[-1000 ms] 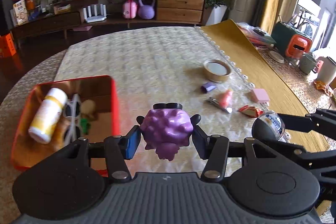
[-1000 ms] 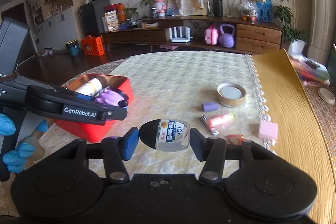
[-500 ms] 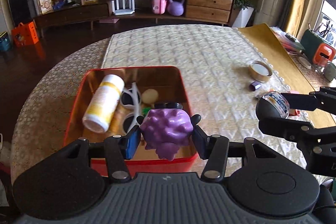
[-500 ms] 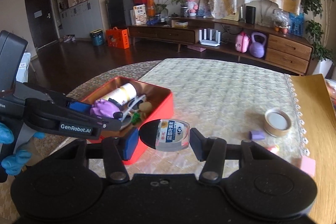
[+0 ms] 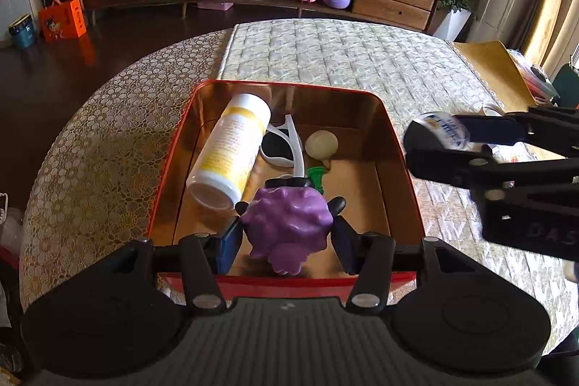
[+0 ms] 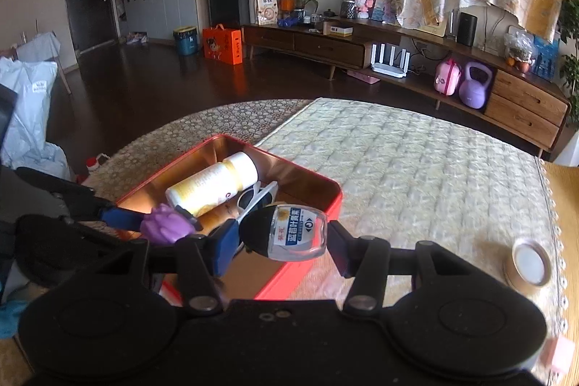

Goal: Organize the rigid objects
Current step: 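Carry the purple toy and glue bottle over the red tin with both grippers, then open both grippers to drop the purple toy and glue bottle into the tin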

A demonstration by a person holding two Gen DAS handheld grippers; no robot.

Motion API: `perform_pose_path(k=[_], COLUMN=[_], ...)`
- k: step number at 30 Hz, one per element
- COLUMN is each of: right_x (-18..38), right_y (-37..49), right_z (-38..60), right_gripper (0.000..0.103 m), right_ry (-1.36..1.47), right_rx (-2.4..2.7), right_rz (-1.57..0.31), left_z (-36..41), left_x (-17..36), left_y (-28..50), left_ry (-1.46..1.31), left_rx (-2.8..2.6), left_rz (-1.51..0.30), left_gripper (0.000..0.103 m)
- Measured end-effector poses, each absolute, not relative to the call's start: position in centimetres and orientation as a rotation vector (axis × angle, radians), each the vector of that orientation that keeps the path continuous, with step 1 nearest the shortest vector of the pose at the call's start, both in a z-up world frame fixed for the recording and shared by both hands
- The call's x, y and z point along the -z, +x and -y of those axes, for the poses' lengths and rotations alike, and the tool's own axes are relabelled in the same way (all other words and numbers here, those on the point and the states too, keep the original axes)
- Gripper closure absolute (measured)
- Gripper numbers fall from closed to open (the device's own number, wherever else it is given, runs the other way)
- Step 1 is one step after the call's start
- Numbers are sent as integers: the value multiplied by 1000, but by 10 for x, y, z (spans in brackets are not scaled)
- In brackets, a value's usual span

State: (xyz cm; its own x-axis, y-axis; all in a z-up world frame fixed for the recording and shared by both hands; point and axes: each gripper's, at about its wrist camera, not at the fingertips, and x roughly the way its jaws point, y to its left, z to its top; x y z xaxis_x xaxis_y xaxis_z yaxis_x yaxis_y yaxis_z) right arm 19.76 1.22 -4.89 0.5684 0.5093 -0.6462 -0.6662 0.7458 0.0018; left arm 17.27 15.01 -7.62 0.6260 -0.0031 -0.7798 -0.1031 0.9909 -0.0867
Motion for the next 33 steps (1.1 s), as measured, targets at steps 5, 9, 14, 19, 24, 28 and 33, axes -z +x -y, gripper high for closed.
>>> perform_pose_path(k=[5,9,14,19,24,28,33], right_x=[60,70,82,91,97,98,95], right_y=[215,228,236,238,237,234,230], right_z=[-33,-45,-59,-69,-69,-70,-69], right_gripper=[50,50,50,50,50,49,42], right_ry=[-270,-271,-295,-314,-299,-294,-289], right_rx=[-703,-700,-710,-717,-724,-731,-731], right_rz=[-709,-744,-777,-798,-822,-826,-816], left_z=[-155,-159,-164,-166,-166,-165,-163], left_x=[84,88,95,101,104,105,105], left_y=[181,184,187,189,190,191,191], left_ry=[-129,-133,-141,-146,-132,-113,-100], left_rx=[-66,-69,-78,-80,-93,-92,-89], left_rz=[-906,-913,-929,-944,-945,-950,-968], left_gripper=[50,50,50,50,50,49,49])
